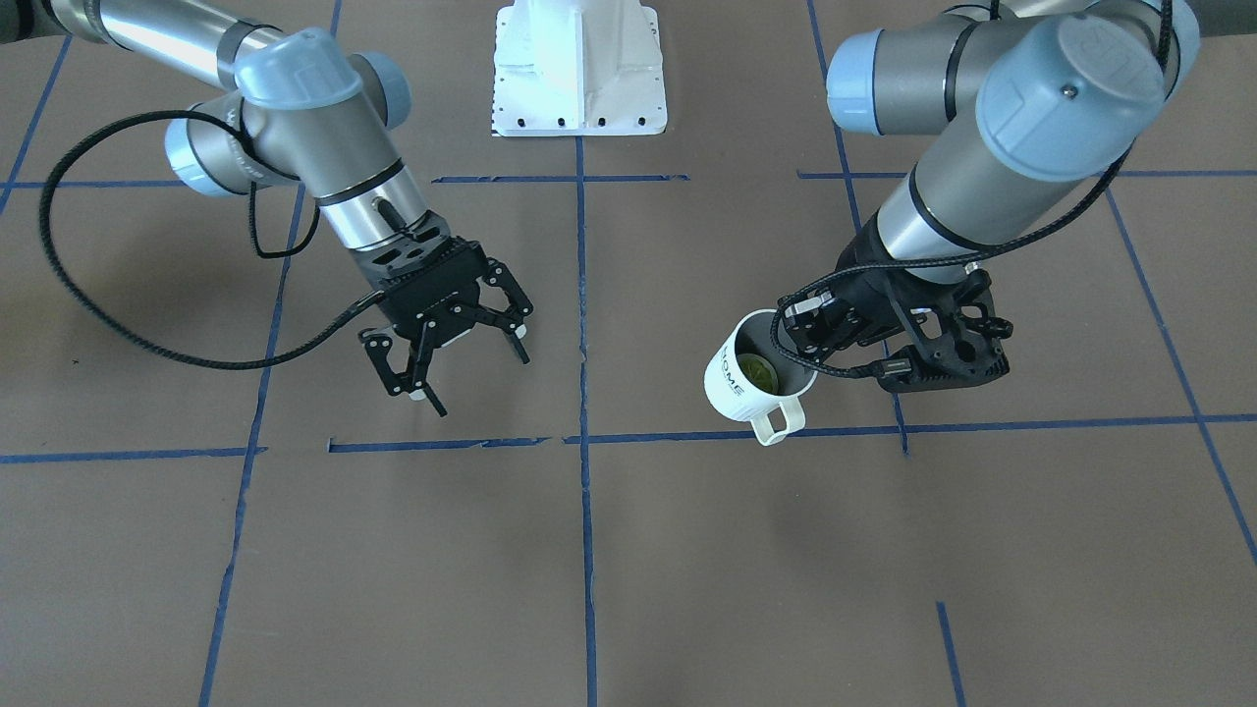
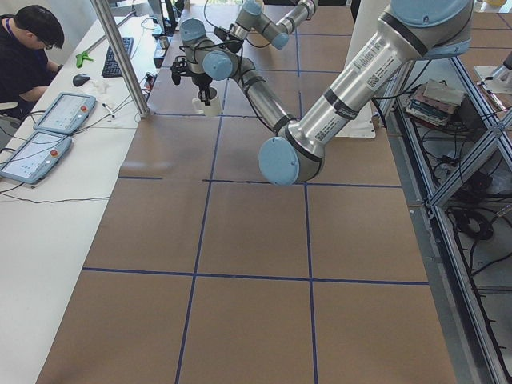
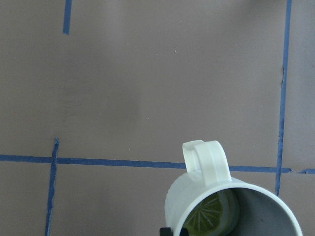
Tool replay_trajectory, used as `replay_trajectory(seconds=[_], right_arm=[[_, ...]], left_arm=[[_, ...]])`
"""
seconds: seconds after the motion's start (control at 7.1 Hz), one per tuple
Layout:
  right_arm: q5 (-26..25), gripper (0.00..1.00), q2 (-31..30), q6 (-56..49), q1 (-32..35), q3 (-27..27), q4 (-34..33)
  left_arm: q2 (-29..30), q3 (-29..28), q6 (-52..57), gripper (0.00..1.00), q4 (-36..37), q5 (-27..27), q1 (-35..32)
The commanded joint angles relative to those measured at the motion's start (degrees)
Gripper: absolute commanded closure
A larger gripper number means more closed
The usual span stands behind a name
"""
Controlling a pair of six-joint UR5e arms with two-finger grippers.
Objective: Left arm hands cup to right arm to dump lemon
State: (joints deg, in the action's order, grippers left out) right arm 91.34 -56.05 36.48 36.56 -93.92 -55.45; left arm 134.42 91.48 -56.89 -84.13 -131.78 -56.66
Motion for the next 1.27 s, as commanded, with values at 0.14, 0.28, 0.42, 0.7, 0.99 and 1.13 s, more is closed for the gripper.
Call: replay_trajectory(seconds=[0.14,0.28,0.42,0.7,0.99,1.13], right_arm=[[-7.0,0.00,0.5,0.8,-6.2,-0.3,6.5],[-9.5,0.00,0.7,0.8,-7.3,-0.3,7.5],[-11.9,0.00,0.7,-0.3,-8.2,-0.2,9.0],[-13.7,0.00,0.6,-0.9,-9.5,-0.1,10.0],[-15.3,0.00,0.6,-2.8,-10.6,0.0,10.0],[-15.5,0.00,0.5,-3.3,-10.7,0.0,10.1]], left_arm=[[4.2,-4.6,-5.8,1.00,-0.5,-0.1,1.0],[4.3,-4.6,-8.8,1.00,-0.7,-0.1,2.1],[5.0,-4.5,-12.6,1.00,-0.8,-0.2,3.5],[5.6,-3.9,-18.8,1.00,-3.0,-0.2,6.2],[6.4,-4.3,-21.6,1.00,-4.9,-0.2,6.6],[6.6,-4.4,-21.7,1.00,-4.9,-0.2,6.9]])
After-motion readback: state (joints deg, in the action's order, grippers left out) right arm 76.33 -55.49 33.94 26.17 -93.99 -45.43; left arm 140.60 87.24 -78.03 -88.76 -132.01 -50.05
